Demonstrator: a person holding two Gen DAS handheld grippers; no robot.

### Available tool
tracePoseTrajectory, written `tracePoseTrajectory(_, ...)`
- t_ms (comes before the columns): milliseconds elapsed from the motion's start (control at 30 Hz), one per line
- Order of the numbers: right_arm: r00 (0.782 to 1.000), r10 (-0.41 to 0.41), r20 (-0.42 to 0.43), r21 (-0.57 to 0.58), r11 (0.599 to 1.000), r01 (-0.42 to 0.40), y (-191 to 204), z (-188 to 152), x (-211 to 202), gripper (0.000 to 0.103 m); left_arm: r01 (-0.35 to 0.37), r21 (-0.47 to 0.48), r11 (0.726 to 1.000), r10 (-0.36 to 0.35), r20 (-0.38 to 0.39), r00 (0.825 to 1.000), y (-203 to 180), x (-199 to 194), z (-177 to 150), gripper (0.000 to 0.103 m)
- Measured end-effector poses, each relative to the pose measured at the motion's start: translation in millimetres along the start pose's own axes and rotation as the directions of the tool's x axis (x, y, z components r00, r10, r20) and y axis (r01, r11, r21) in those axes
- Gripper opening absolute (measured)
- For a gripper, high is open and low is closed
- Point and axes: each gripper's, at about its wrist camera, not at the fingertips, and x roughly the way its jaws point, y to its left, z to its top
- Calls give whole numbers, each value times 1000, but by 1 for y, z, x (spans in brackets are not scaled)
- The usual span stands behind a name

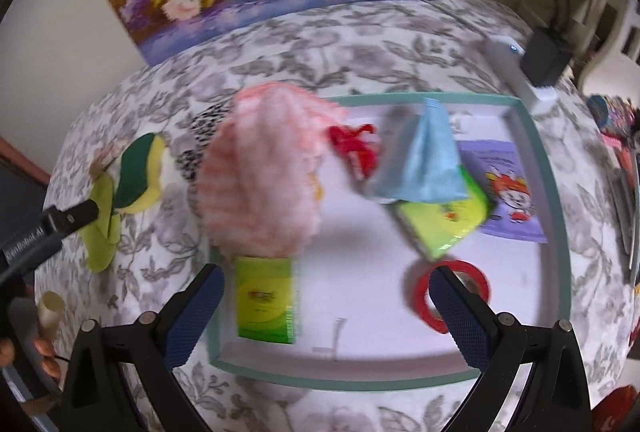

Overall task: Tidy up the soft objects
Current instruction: 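Move both tools back over the sponge and lime cloth on the bed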

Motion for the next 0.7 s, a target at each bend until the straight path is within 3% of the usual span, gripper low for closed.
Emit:
tracePoseTrajectory(300,998,51,34,-37,998,-50,47,4,-1,103,-8,-135,991,7,-1,1000,67,3,5,100)
tracePoseTrajectory(500,990,112,80,-102,989,-104,92,7,-4,103,-20,-224,974,19,-6,1000,105,14,4,100)
tracePoseTrajectory(700,986,148,73,-173,976,-134,131,7,11,103,-14,-299,954,10,-15,1000,133,30,1,100)
